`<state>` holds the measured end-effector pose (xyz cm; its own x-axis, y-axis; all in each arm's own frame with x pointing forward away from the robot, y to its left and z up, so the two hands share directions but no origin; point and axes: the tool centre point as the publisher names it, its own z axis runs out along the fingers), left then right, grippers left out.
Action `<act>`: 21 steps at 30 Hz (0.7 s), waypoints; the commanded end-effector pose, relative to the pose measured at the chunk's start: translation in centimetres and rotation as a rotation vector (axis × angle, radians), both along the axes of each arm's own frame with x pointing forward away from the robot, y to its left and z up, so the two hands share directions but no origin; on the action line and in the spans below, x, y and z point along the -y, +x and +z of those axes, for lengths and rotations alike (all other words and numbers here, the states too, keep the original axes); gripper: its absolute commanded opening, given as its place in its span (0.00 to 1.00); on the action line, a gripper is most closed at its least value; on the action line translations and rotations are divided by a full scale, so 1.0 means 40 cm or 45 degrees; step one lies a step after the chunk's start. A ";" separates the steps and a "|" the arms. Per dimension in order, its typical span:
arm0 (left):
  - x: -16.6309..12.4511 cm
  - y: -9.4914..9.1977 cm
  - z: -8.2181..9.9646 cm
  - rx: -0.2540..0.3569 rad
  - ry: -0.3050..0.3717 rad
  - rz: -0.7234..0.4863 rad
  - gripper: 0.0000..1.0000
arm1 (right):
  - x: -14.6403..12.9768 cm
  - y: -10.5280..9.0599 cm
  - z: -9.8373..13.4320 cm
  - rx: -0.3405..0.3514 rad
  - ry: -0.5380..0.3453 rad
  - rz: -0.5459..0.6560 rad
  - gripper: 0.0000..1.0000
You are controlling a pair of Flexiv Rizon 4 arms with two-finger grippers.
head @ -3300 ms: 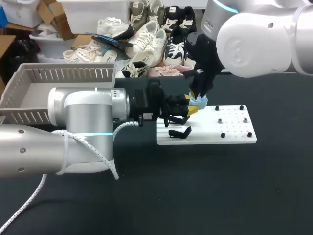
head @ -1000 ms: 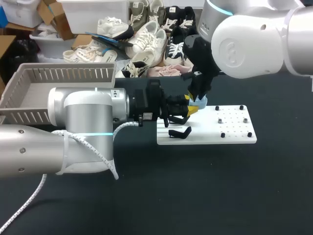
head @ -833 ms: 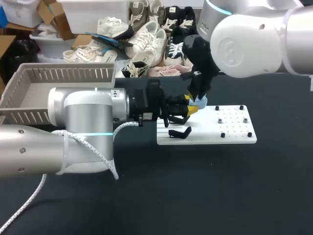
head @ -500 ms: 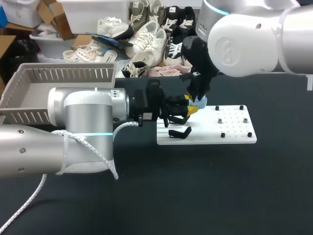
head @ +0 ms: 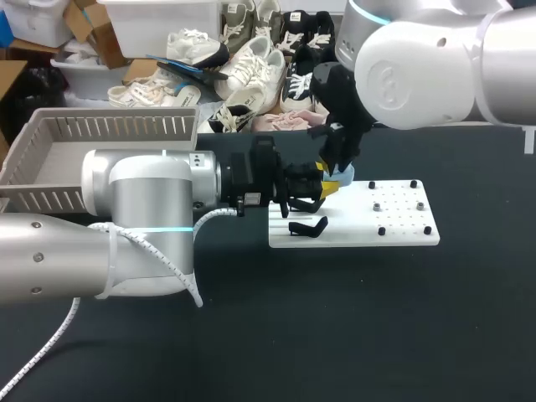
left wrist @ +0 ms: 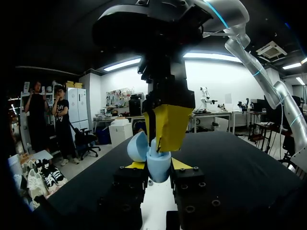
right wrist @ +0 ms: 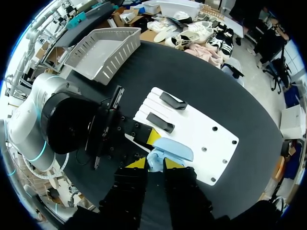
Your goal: Pick up each earbud case from the left stands, insert the matching earbuds, close the lid, and place the case in the box.
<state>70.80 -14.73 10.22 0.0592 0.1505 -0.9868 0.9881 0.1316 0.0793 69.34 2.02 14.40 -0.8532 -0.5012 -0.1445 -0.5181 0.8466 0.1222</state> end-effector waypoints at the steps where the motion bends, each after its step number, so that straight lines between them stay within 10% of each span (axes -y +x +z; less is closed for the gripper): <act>1: 0.001 -0.004 0.001 0.002 -0.002 0.004 0.00 | -0.002 -0.001 0.002 -0.003 0.001 0.002 0.26; 21: 0.001 -0.004 0.001 0.002 -0.002 0.004 0.00 | -0.007 -0.014 0.010 0.000 -0.009 -0.001 0.29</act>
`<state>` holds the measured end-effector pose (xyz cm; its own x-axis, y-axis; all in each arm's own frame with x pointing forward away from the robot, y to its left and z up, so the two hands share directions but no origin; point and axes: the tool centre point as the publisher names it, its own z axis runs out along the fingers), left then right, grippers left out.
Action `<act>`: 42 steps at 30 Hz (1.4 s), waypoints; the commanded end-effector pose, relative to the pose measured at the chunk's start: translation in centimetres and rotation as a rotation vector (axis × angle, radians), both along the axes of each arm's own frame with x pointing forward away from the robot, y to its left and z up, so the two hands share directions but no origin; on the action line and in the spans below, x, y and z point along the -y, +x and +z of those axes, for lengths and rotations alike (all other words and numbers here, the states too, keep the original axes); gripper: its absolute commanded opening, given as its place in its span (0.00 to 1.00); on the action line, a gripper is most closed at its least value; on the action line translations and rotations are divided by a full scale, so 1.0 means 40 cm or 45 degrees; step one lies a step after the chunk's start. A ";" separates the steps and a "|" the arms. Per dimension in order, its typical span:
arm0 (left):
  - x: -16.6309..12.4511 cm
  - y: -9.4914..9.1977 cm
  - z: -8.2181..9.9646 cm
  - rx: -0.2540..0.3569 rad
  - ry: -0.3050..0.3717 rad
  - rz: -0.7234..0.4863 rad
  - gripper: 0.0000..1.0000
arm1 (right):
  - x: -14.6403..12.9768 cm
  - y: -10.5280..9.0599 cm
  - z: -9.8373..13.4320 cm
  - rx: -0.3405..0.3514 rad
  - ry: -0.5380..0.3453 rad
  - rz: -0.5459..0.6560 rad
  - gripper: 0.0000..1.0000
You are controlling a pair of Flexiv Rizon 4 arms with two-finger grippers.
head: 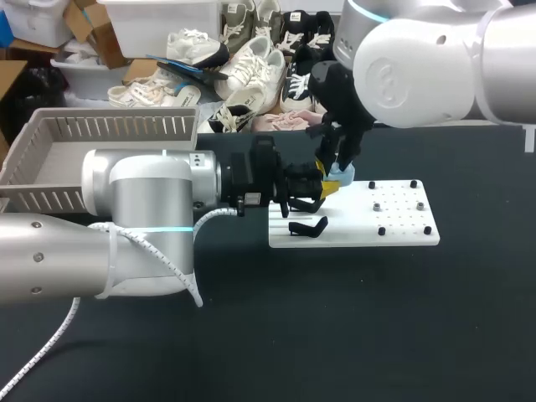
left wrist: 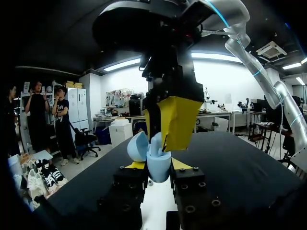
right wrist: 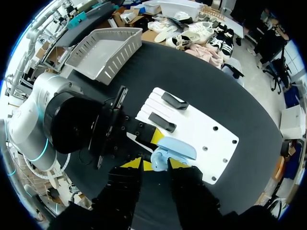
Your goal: Pick up each earbud case from the left stands, insert the matching earbuds, close the lid, and place the case in the box.
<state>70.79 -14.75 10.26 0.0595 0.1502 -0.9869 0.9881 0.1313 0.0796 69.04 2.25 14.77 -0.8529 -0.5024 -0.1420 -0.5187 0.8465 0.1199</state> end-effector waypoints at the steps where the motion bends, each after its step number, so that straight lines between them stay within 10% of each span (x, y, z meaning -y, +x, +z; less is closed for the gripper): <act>1: 0.000 -0.003 -0.001 0.001 -0.002 0.004 0.00 | -0.001 -0.006 -0.003 -0.002 -0.008 -0.004 0.30; 24: 0.000 -0.003 -0.001 0.001 -0.002 0.004 0.00 | 0.013 0.003 0.034 0.045 0.014 -0.029 0.35; 42: 0.000 -0.003 -0.001 0.001 -0.002 0.004 0.00 | 0.059 0.152 0.055 0.097 0.062 -0.193 0.37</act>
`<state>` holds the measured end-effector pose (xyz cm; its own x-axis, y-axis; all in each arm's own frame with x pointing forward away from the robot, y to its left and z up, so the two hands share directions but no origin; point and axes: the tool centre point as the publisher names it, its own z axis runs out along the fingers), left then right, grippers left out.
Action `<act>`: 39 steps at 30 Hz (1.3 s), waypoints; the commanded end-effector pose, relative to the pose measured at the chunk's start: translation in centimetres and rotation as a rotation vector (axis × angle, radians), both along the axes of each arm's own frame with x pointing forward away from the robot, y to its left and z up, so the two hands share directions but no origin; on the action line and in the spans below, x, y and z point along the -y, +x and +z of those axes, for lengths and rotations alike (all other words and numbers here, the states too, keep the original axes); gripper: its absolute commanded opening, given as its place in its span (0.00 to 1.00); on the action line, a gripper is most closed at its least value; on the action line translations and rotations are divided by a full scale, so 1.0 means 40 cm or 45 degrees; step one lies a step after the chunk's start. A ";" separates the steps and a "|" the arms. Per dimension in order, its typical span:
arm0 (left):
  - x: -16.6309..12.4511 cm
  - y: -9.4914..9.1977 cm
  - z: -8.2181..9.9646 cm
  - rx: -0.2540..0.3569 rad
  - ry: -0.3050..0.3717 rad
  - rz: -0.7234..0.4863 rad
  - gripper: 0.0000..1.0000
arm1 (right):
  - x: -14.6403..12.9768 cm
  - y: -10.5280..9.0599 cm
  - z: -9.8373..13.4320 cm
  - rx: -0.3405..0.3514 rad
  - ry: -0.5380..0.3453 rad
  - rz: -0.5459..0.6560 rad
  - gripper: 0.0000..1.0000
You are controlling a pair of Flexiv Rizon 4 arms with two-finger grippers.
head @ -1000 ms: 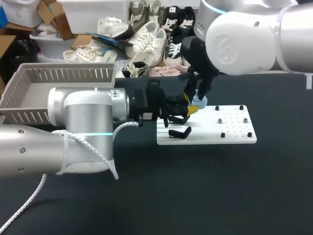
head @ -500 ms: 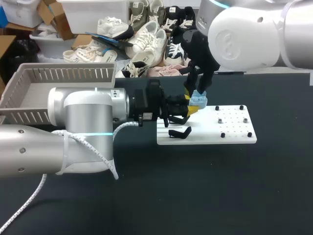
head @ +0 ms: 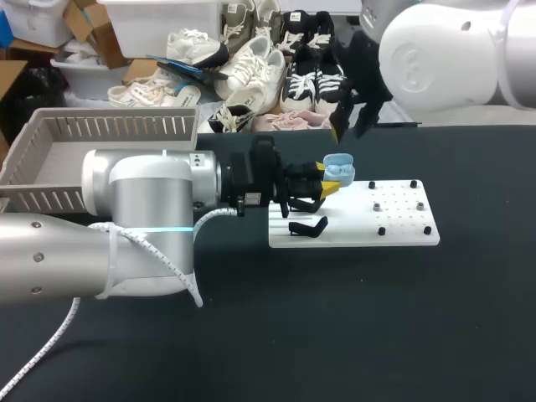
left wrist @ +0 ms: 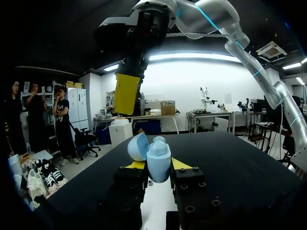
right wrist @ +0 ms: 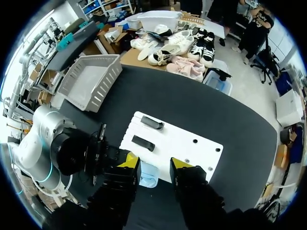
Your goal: Pick up each earbud case from the left stands, insert the matching earbuds, close the lid, and place the case in the box.
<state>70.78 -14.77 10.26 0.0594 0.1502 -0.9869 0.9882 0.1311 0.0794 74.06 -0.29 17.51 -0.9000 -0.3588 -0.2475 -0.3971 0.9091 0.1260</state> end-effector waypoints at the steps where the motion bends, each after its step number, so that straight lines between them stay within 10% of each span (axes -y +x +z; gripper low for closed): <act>1: 0.000 -0.003 0.000 0.002 -0.002 0.005 0.00 | -0.003 0.031 -0.019 -0.028 -0.012 -0.005 0.38; 39: 0.000 -0.003 0.000 0.002 -0.002 0.005 0.00 | 0.013 -0.045 -0.096 -0.129 -0.011 -0.058 0.36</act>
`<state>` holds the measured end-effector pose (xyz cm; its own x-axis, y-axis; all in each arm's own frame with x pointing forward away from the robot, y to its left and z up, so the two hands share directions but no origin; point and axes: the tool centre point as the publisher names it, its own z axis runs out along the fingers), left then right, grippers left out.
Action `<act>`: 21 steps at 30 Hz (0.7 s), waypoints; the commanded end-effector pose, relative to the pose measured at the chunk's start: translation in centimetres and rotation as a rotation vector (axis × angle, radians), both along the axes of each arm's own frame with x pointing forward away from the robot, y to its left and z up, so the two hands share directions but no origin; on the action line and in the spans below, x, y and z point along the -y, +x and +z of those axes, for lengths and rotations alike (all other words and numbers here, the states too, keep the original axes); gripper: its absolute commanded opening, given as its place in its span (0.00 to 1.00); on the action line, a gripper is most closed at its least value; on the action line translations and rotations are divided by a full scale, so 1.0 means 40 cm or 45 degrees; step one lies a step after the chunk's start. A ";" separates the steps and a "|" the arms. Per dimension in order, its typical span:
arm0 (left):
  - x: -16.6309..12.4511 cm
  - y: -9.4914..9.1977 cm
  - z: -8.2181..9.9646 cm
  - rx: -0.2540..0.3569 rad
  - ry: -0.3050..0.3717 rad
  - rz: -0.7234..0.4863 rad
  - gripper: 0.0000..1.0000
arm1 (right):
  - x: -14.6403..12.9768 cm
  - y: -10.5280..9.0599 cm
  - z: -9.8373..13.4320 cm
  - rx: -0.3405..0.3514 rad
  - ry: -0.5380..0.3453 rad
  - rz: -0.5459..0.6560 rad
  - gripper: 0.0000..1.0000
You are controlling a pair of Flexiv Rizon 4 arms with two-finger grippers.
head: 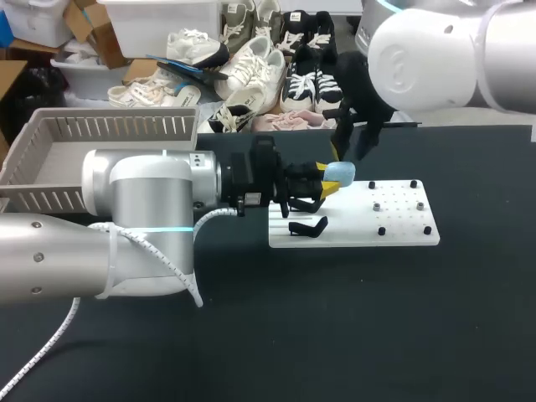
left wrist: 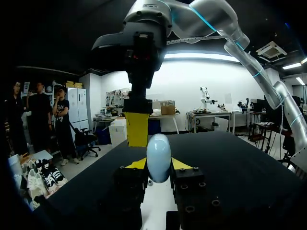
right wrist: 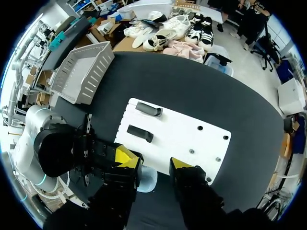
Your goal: Pick up each earbud case from the left stands, insert the matching earbuds, close the lid, and place the case in the box.
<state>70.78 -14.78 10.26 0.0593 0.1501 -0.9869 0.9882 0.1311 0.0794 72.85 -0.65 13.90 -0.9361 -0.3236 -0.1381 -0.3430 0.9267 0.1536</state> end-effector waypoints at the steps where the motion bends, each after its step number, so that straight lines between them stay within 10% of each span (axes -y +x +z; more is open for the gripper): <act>1: 0.000 -0.003 0.000 0.002 -0.001 0.005 0.00 | 0.003 -0.016 -0.006 0.015 0.010 -0.006 0.36; 21: -0.012 0.002 0.002 0.008 -0.004 0.017 0.00 | 0.120 -0.072 0.059 0.108 0.138 -0.244 0.37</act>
